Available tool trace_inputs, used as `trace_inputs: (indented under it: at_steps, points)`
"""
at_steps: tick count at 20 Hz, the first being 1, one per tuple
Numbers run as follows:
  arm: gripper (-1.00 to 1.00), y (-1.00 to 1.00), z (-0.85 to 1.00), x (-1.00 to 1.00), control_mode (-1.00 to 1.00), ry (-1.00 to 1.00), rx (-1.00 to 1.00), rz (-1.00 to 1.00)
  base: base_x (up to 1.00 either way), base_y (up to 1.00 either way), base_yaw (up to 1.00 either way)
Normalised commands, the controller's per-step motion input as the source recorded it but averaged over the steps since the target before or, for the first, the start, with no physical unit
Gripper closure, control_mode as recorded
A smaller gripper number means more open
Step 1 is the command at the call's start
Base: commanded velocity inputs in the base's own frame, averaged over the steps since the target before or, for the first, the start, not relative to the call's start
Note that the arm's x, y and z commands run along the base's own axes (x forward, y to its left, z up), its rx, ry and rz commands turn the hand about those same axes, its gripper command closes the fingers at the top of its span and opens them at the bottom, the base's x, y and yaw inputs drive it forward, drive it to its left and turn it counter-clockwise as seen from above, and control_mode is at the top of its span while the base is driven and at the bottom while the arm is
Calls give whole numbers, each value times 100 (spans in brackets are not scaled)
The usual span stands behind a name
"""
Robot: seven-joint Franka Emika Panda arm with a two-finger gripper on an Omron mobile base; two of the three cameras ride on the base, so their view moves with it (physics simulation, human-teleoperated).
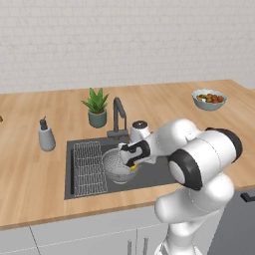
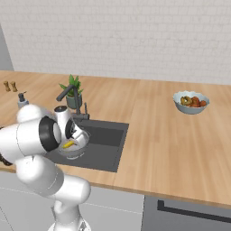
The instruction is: Put the colander in the sink, put the banana in the colander, and turn on the sink faucet and pour water over the colander.
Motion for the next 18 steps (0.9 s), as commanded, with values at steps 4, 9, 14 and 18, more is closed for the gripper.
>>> trace_inputs:
  at_steps: [4,9,14,18]
  points:
    - [100,1,-17,24,-100,1,3,4,0,0,0]
    - [100,6,-25,21,-100,0,1,1,0,0,0]
    - [100,5,-25,19,-100,0,0,0,0,0,0]
    - [100,2,-17,11,-100,0,0,0,0,0,0]
